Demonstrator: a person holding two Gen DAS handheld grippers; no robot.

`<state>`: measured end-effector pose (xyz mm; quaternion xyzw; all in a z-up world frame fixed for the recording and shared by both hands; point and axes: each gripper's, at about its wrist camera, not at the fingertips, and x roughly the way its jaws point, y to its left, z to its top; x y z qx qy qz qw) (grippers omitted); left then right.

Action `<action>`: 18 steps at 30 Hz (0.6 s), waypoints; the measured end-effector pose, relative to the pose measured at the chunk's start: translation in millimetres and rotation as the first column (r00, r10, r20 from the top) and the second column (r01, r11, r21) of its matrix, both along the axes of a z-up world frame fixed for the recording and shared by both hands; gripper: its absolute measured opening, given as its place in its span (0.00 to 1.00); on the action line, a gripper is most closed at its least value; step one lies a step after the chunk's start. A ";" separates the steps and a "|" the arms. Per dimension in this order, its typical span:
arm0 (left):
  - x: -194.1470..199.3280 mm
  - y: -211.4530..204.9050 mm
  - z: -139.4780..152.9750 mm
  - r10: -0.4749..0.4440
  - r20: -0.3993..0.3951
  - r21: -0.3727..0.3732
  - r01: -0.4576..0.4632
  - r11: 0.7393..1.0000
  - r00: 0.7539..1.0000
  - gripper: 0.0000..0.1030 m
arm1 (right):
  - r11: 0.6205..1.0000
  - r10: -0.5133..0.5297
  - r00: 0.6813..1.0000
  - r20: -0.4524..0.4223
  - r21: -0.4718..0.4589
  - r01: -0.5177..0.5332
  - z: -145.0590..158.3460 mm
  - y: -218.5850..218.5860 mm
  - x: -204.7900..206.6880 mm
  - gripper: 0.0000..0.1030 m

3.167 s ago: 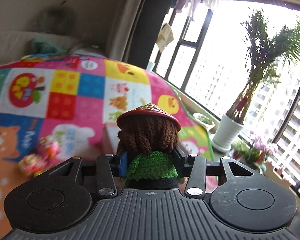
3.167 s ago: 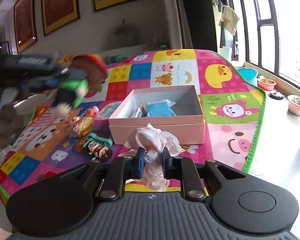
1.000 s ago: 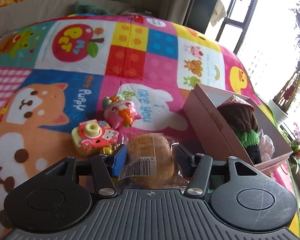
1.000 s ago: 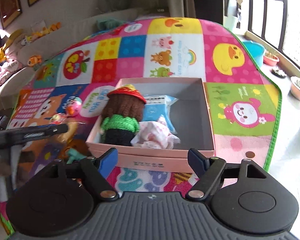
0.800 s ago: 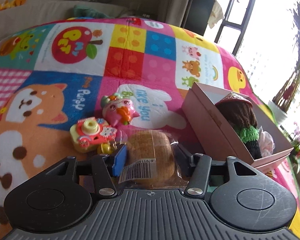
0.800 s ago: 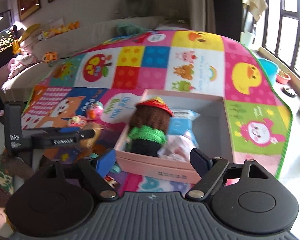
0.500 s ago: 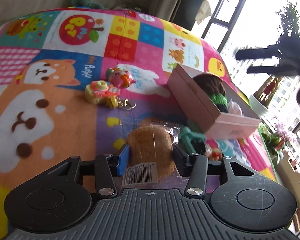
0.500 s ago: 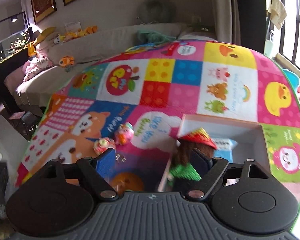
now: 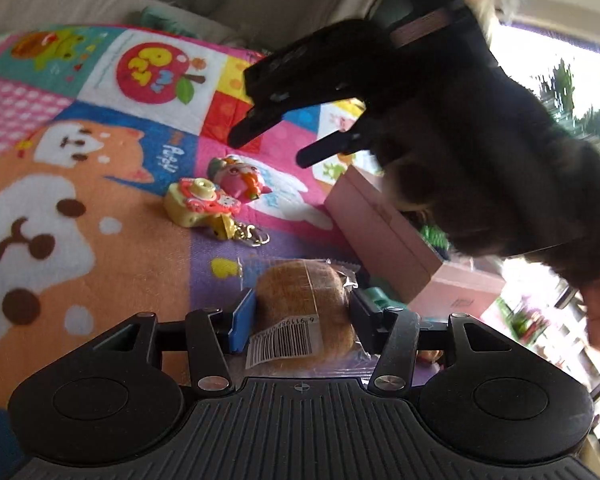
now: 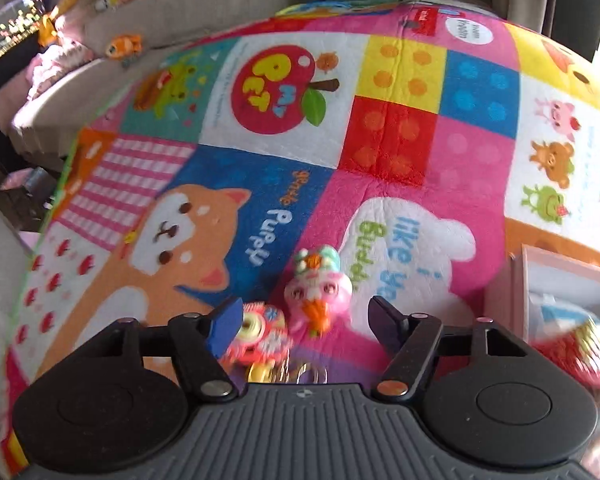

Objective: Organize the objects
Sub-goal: 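Grasp the pink pig toy with the right tool while the left tool holds the bread bun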

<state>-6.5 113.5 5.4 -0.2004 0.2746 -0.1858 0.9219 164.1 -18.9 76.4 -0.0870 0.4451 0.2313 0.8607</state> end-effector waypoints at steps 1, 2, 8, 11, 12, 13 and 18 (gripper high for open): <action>0.2 2.1 -0.6 0.002 -0.001 -0.012 -0.002 1.000 1.000 0.54 | 1.000 -0.007 1.000 0.010 -0.019 0.007 -5.0 5.7 5.0 0.67; 0.3 3.2 -0.8 0.002 -0.002 -0.020 -0.002 1.000 1.000 0.53 | 0.999 -0.014 1.000 0.010 -0.034 0.014 -9.9 10.9 10.7 0.67; -0.2 2.2 -1.3 -0.001 0.008 -0.013 0.001 1.000 1.000 0.53 | 0.997 -0.050 0.997 -0.061 -0.063 0.046 -38.1 26.0 36.5 0.58; 0.4 5.5 -3.4 0.000 0.000 -0.040 0.000 0.999 1.000 0.53 | 0.995 -0.039 0.997 -0.071 -0.090 0.032 -47.2 28.3 39.7 0.47; 0.1 5.3 -3.6 0.000 0.001 -0.039 0.000 0.999 1.000 0.53 | 0.995 -0.034 0.997 -0.063 -0.094 0.028 -46.4 27.2 37.8 0.47; 0.0 4.7 -3.5 0.000 0.003 -0.036 0.000 0.999 1.000 0.53 | 0.994 -0.030 0.998 -0.056 -0.105 0.024 -45.3 25.9 35.3 0.46; -0.4 5.3 -3.7 0.001 0.001 -0.038 -0.001 0.999 1.000 0.53 | 0.995 0.021 1.000 -0.013 -0.095 -0.023 -20.3 -2.7 -0.1 0.46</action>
